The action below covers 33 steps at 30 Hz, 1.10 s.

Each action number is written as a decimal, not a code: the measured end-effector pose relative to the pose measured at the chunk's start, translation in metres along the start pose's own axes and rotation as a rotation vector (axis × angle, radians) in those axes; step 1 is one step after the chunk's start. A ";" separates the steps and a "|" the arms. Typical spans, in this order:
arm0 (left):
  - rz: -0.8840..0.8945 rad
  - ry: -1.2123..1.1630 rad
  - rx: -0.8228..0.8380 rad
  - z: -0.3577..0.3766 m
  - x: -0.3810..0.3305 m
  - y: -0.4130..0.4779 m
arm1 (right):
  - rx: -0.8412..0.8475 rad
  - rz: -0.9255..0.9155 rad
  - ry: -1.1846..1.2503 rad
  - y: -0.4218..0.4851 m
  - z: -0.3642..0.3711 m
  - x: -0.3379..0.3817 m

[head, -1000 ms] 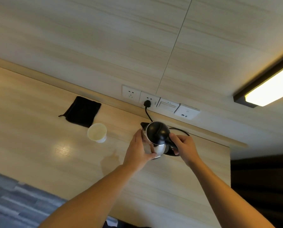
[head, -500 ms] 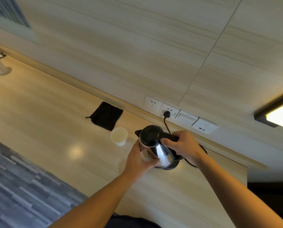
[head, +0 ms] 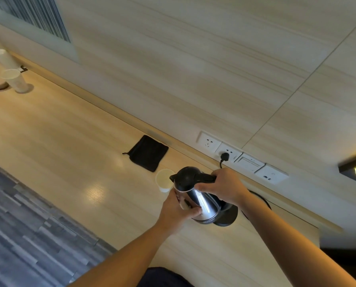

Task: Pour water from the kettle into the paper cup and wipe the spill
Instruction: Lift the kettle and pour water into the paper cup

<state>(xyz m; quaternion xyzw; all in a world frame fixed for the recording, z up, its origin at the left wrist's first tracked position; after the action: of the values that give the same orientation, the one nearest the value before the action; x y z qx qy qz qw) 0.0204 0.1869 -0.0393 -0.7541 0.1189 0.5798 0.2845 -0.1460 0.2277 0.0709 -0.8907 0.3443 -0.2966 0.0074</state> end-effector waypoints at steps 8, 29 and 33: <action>-0.102 -0.061 0.064 0.000 0.005 0.006 | -0.028 0.035 -0.071 0.005 0.004 0.010; -0.253 -0.245 0.126 0.006 0.009 0.007 | 0.025 0.100 -0.210 0.019 0.014 0.027; -0.265 -0.269 0.137 0.005 0.008 0.007 | 0.042 0.104 -0.211 0.021 0.015 0.029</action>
<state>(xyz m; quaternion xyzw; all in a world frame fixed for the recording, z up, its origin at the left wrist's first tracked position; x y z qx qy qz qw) 0.0155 0.1853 -0.0491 -0.6579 0.0185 0.6233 0.4222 -0.1339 0.1910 0.0695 -0.8976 0.3810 -0.2076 0.0779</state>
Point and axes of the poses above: each hand's wrist, its own y-axis towards the middle knuckle, its own z-axis out of the palm, x = y × z, the point moved 7 cm from there along y, towards the middle knuckle, and after that the axes turned 12 degrees about -x, right-handed, at the moved point
